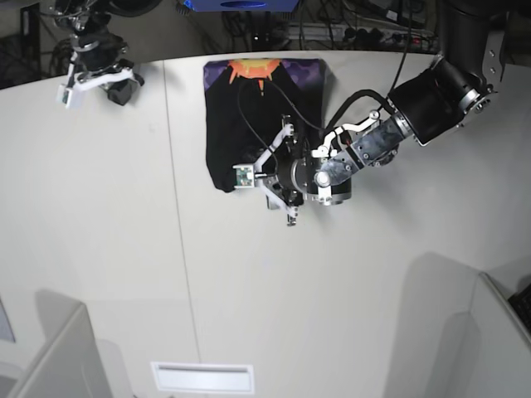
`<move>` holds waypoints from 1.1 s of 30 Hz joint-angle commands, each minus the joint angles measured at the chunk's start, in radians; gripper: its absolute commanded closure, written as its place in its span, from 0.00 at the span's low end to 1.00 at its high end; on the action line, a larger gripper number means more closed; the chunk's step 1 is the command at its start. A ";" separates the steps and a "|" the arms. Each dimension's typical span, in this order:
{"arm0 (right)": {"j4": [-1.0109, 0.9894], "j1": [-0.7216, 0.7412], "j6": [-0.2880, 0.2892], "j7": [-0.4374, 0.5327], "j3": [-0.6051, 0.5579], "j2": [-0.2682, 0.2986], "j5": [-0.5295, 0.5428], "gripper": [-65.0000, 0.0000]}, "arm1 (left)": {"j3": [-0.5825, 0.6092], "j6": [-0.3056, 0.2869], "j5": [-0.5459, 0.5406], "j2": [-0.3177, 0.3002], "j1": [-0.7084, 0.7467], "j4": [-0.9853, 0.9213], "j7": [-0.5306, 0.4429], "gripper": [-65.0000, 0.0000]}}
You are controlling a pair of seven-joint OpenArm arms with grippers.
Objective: Fold the T-shirt properly
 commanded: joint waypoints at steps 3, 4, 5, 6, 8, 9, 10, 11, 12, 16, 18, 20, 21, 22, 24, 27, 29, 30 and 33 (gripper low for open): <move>0.013 -0.004 0.008 0.019 -0.029 0.006 0.008 1.00 | -0.028 -0.010 0.003 -0.003 -0.031 0.059 0.008 0.37; 0.013 -0.004 0.008 0.019 -0.040 0.007 0.008 1.00 | -0.053 -0.010 0.003 -0.003 -0.031 0.075 0.008 0.36; 0.013 -0.003 0.008 0.019 -0.047 0.007 0.008 1.00 | -0.077 -0.010 0.003 -0.003 -0.031 0.089 0.008 0.35; 0.013 -0.003 0.008 0.019 -0.052 0.009 0.008 1.00 | -0.103 -0.010 0.003 -0.003 -0.031 0.099 0.008 0.35; 0.013 -0.003 0.008 0.020 -0.053 0.009 0.008 1.00 | -0.151 -0.010 0.003 -0.003 -0.031 0.118 0.008 0.35; 0.013 -0.003 0.008 0.020 -0.053 0.009 0.008 1.00 | -0.180 -0.010 0.003 -0.003 -0.030 0.133 0.008 0.35; 0.013 -0.003 0.008 0.020 -0.053 0.009 0.008 1.00 | -0.205 -0.010 0.003 -0.003 -0.025 0.148 0.008 0.35; 0.013 -0.003 0.008 0.022 -0.052 0.009 0.008 1.00 | -0.234 -0.010 0.002 -0.003 -0.021 0.170 0.008 0.35; 0.013 -0.003 0.008 0.022 -0.052 0.010 0.006 1.00 | -0.266 -0.010 -0.002 -0.003 -0.019 0.194 0.008 0.36; 0.014 -0.009 0.012 0.025 -0.047 0.043 0.006 1.00 | -0.426 -0.010 0.002 -0.011 0.052 0.316 0.008 0.38; 0.014 -0.018 0.012 0.028 -0.049 0.076 0.006 1.00 | -0.525 -0.010 0.003 -0.021 0.114 0.366 0.006 0.50; 0.019 -0.035 0.014 0.048 -0.050 0.099 0.006 1.00 | -0.613 -0.010 0.003 -0.046 0.180 0.418 0.000 0.77; 0.021 -0.050 0.017 0.080 -0.052 0.112 0.006 1.00 | -0.653 -0.010 0.003 -0.052 0.214 0.451 0.000 0.93; 0.021 -0.064 0.032 0.120 -0.055 0.124 0.006 1.00 | -0.685 -0.010 0.003 -0.054 0.242 0.475 -0.002 1.00; 0.019 -0.104 0.109 0.203 -0.053 0.145 0.005 1.00 | -0.779 -0.010 0.003 -0.054 0.312 0.491 -0.042 1.00; 0.021 -0.144 0.169 0.261 -0.046 0.152 0.005 1.00 | -0.912 -0.012 0.021 -0.080 0.441 0.483 -0.215 1.00; 0.021 -0.165 0.170 0.264 -0.044 0.173 0.000 1.00 | -0.927 -0.012 0.077 -0.110 0.524 0.481 -0.371 1.00; 0.021 -0.176 0.175 0.264 -0.046 0.179 -0.013 1.00 | -0.927 -0.012 0.123 -0.135 0.572 0.480 -0.454 1.00; 0.040 -0.199 0.177 0.266 -0.053 0.179 -0.090 1.00 | -0.937 -0.012 0.230 -0.176 0.708 0.475 -0.643 1.00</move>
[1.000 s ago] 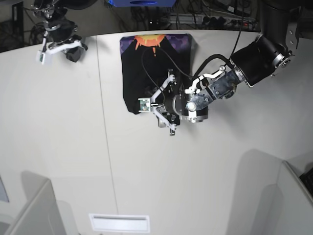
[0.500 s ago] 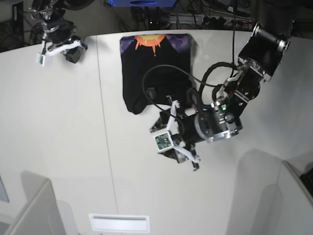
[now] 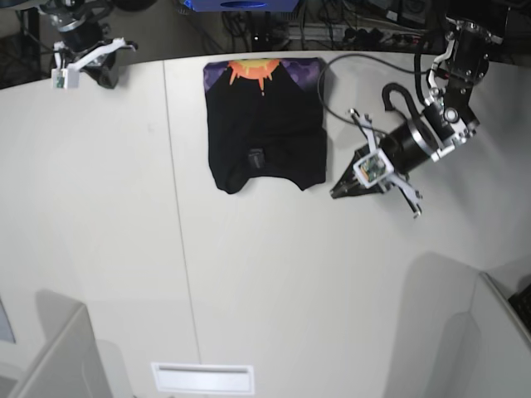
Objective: Fold the T-shirt properly
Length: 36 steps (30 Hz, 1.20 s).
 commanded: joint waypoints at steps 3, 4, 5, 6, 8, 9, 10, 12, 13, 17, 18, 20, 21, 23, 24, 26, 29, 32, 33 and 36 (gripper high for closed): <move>0.067 -0.054 0.036 0.032 0.005 0.008 -0.039 1.00 | -0.015 0.003 0.061 -0.025 0.131 0.015 -0.129 1.00; 0.081 -0.071 0.056 0.032 0.008 0.008 -0.046 1.00 | -0.018 0.003 0.070 -0.027 0.173 0.015 -0.152 1.00; 0.095 -0.089 0.074 0.030 0.013 0.008 -0.046 1.00 | -0.023 0.003 0.081 -0.025 0.219 0.015 -0.179 1.00; 0.101 -0.106 0.086 0.029 0.013 0.008 -0.046 1.00 | -0.026 0.003 0.089 -0.024 0.254 0.015 -0.199 1.00; 0.104 -0.142 0.092 0.027 0.013 0.010 -0.046 1.00 | -0.027 0.003 0.089 -0.025 0.319 0.015 -0.232 1.00; 0.103 -0.160 0.092 0.027 0.013 0.010 -0.046 1.00 | -0.027 0.003 0.089 -0.025 0.346 0.015 -0.242 1.00; 0.103 -0.181 0.092 0.027 0.009 0.010 -0.046 1.00 | -0.027 0.003 0.089 -0.025 0.380 0.015 -0.247 1.00; 0.106 -0.241 0.092 0.024 0.003 0.008 -0.046 1.00 | -0.020 0.003 0.089 -0.024 0.441 0.015 -0.245 1.00; 0.107 -0.264 0.092 0.012 0.003 0.007 -0.046 1.00 | -0.017 0.003 0.087 -0.022 0.471 0.015 -0.245 1.00; 0.098 -0.321 0.092 -0.088 0.005 -0.042 -0.048 1.00 | -0.014 0.005 0.090 -0.021 0.606 0.015 -0.245 1.00; 0.093 -0.327 0.092 -0.114 0.003 -0.045 -0.048 1.00 | -0.007 0.005 0.090 -0.021 0.633 0.014 -0.245 1.00; 0.070 -0.324 0.092 -0.157 -0.009 -0.050 -0.048 1.00 | 0.016 0.005 0.090 -0.021 0.670 -0.012 -0.245 1.00; 0.054 -0.321 0.091 -0.162 -0.037 -0.050 -0.049 1.00 | 0.025 0.007 0.086 -0.022 0.685 -0.038 -0.245 1.00; 0.026 -0.312 0.091 -0.162 -0.086 -0.044 -0.071 1.00 | 0.046 0.007 0.083 -0.022 0.695 -0.129 -0.247 1.00; 0.017 -0.300 0.091 -0.162 -0.109 -0.045 -0.106 1.00 | 0.057 0.007 0.081 -0.022 0.695 -0.187 -0.247 1.00; -0.012 -0.273 0.089 -0.168 -0.162 -0.049 -0.209 1.00 | 0.072 0.007 0.081 -0.019 0.687 -0.295 -0.248 1.00; -0.091 -0.232 0.089 -0.171 -0.247 -0.064 -0.350 1.00 | 0.122 0.007 0.078 -0.016 0.644 -0.425 -0.248 1.00; -0.209 -0.178 0.089 -0.171 -0.322 -0.096 -0.461 1.00 | 0.158 0.007 0.049 0.010 0.589 -0.554 -0.248 1.00; -0.262 -0.155 0.089 -0.171 -0.346 -0.099 -0.493 1.00 | 0.163 0.007 0.030 0.025 0.569 -0.594 -0.248 1.00; -0.434 -0.079 0.089 -0.171 -0.400 -0.105 -0.547 1.00 | 0.164 0.007 0.020 0.071 0.510 -0.703 -0.248 1.00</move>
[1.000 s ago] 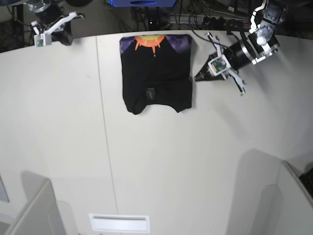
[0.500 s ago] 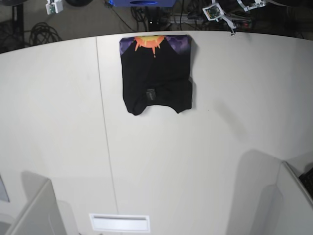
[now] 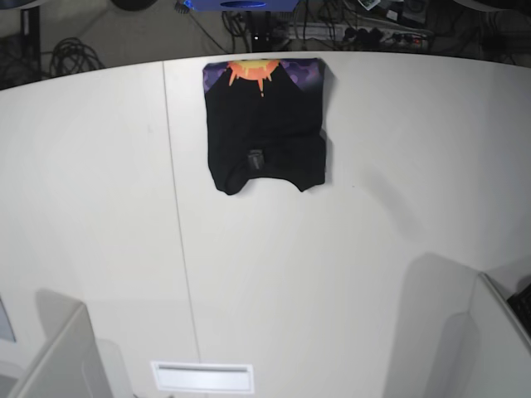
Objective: Fold the T-shirt properly
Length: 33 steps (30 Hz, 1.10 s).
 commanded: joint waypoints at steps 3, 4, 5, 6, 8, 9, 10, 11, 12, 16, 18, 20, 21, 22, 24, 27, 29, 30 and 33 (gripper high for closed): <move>-0.118 0.026 0.001 -0.006 -0.021 -0.001 0.001 1.00 | 0.002 -0.009 -0.009 0.023 -0.045 -0.089 -0.016 1.00; -0.167 0.047 0.001 0.000 -0.025 0.001 -0.001 1.00 | 0.001 -0.009 -0.013 0.035 -0.067 -0.129 -0.016 1.00; -0.225 0.076 0.001 0.000 -0.025 0.005 -0.001 1.00 | -0.002 -0.009 -0.020 0.049 -0.091 -0.171 -0.015 1.00; -0.290 0.110 0.001 0.001 -0.022 0.010 -0.001 1.00 | -0.007 -0.009 -0.020 0.066 -0.116 -0.220 -0.013 1.00; -0.418 0.178 0.001 0.012 -0.027 0.039 0.001 1.00 | -0.010 -0.009 -0.021 0.104 -0.163 -0.324 -0.012 1.00; -0.472 0.204 0.001 0.035 -0.027 0.047 0.001 1.00 | -0.011 -0.009 -0.021 0.120 -0.183 -0.365 -0.012 1.00; -0.527 0.230 0.001 0.069 -0.028 0.054 0.001 1.00 | -0.011 -0.009 -0.021 0.138 -0.199 -0.407 -0.012 1.00; -0.593 0.261 0.001 0.110 -0.030 0.065 -0.002 1.00 | -0.011 -0.007 -0.021 0.163 -0.216 -0.451 -0.012 1.00; -0.650 0.293 0.001 0.144 -0.030 0.077 -0.002 1.00 | -0.011 -0.007 -0.023 0.186 -0.229 -0.490 -0.013 1.00; -0.954 0.452 0.001 0.288 -0.031 0.114 -0.002 1.00 | -0.011 -0.004 -0.023 0.281 -0.328 -0.712 -0.016 1.00; -1.112 0.518 0.001 0.393 -0.031 0.127 -0.004 1.00 | -0.011 0.043 -0.021 0.325 -0.377 -0.812 -0.031 1.00; -1.207 0.552 0.001 0.506 -0.033 0.142 -0.010 1.00 | -0.010 0.116 -0.017 0.351 -0.406 -0.886 -0.094 1.00; -1.238 0.560 0.000 0.563 -0.033 0.151 -0.028 1.00 | -0.010 0.154 -0.018 0.361 -0.421 -0.935 -0.134 1.00; -1.255 0.563 -0.002 0.601 -0.033 0.156 -0.048 1.00 | -0.010 0.185 -0.020 0.365 -0.438 -0.975 -0.163 1.00; -1.261 0.564 -0.048 0.666 -0.031 0.162 -0.073 1.00 | -0.010 0.244 -0.020 0.374 -0.478 -1.061 -0.209 1.00; -1.261 0.571 -0.163 0.712 -0.031 0.163 -0.073 1.00 | -0.008 0.287 -0.020 0.379 -0.510 -1.107 -0.234 1.00; -1.261 0.575 -0.217 0.739 -0.031 0.163 -0.073 1.00 | -0.001 0.287 -0.012 0.379 -0.515 -1.100 -0.240 1.00; -1.261 0.575 -0.229 0.755 -0.030 0.162 -0.073 1.00 | -0.001 0.287 -0.010 0.377 -0.522 -1.090 -0.240 1.00; -1.261 0.575 -0.234 0.816 -0.022 0.154 -0.073 1.00 | -0.005 0.287 -0.012 0.371 -0.539 -1.070 -0.240 1.00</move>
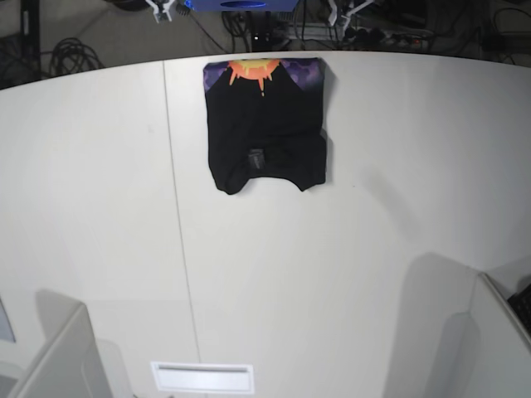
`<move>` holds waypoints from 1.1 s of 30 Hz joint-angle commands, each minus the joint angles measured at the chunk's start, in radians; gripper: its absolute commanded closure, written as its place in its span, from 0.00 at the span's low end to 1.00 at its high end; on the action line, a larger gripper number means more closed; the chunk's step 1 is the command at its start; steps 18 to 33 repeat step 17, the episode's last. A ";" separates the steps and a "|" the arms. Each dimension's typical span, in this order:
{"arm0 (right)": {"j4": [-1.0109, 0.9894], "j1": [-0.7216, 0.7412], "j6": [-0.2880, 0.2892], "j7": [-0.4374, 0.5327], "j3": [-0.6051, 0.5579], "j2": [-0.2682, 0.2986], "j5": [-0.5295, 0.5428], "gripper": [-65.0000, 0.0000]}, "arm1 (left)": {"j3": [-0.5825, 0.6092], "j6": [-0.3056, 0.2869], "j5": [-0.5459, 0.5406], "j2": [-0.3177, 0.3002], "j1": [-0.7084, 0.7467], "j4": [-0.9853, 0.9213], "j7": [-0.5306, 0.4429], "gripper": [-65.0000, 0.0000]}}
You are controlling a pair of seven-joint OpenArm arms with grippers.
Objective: Fold the T-shirt properly
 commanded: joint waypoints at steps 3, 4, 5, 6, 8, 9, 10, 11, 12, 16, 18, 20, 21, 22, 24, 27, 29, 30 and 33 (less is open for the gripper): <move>-0.001 -0.008 -0.002 0.009 0.001 0.002 -0.002 1.00 | -0.006 -0.003 -0.010 -0.024 -0.012 0.000 -0.008 1.00; -0.005 0.000 -0.002 0.009 0.001 0.002 -0.002 1.00 | -0.006 -0.003 -0.002 -0.024 -0.012 0.001 -0.008 1.00; -0.010 0.006 -0.002 0.009 -0.002 0.002 -0.002 1.00 | 0.000 -0.003 -0.001 -0.024 -0.012 0.001 -0.005 1.00; -0.010 0.005 -0.002 0.009 0.000 0.003 -0.002 1.00 | 0.003 -0.003 0.001 -0.024 -0.014 0.001 -0.003 1.00; -0.010 0.003 -0.002 0.009 0.000 0.008 -0.002 1.00 | 0.004 -0.003 0.001 -0.024 -0.021 -0.002 -0.003 1.00; -0.010 0.003 -0.002 0.009 0.000 0.008 -0.002 1.00 | 0.003 -0.003 0.001 -0.024 -0.023 -0.004 -0.002 1.00; -0.010 0.003 -0.002 0.009 0.001 0.008 -0.002 1.00 | -0.002 -0.003 -0.002 -0.024 -0.023 -0.004 -0.002 1.00; -0.008 0.005 -0.002 0.009 0.001 0.005 -0.002 1.00 | -0.003 -0.003 -0.007 -0.024 -0.025 -0.004 -0.002 1.00; -0.002 0.006 -0.002 0.009 0.001 0.003 -0.002 1.00 | -0.005 -0.003 -0.009 -0.024 -0.025 -0.004 -0.002 1.00; -0.005 0.034 -0.002 0.009 -0.006 -0.029 0.000 1.00 | -0.006 -0.001 -0.009 -0.022 -0.029 -0.004 -0.002 1.00; -0.004 0.035 -0.002 0.009 -0.006 -0.034 0.000 1.00 | -0.006 -0.001 -0.009 -0.022 -0.037 -0.002 -0.005 1.00; -0.004 0.035 -0.002 0.009 -0.006 -0.034 0.000 1.00 | -0.006 -0.001 -0.009 -0.022 -0.037 -0.002 -0.005 1.00; -0.004 0.035 -0.002 0.009 -0.006 -0.034 0.000 1.00 | -0.006 -0.001 -0.009 -0.022 -0.037 -0.002 -0.005 1.00; -0.004 0.035 -0.002 0.009 -0.006 -0.034 0.000 1.00 | -0.006 -0.001 -0.009 -0.022 -0.037 -0.002 -0.005 1.00; -0.004 0.035 -0.002 0.009 -0.006 -0.034 0.000 1.00 | -0.006 -0.001 -0.009 -0.022 -0.037 -0.002 -0.005 1.00; -0.004 0.035 -0.002 0.009 -0.006 -0.034 0.000 1.00 | -0.006 -0.001 -0.009 -0.022 -0.037 -0.002 -0.005 1.00; -0.004 0.035 -0.002 0.009 -0.006 -0.034 0.000 1.00 | -0.006 -0.001 -0.009 -0.022 -0.037 -0.002 -0.005 1.00; -0.004 0.035 -0.002 0.009 -0.006 -0.034 0.000 1.00 | -0.006 -0.001 -0.009 -0.022 -0.037 -0.002 -0.005 1.00; -0.004 0.035 -0.002 0.009 -0.006 -0.034 0.000 1.00 | -0.006 -0.001 -0.009 -0.022 -0.037 -0.002 -0.005 1.00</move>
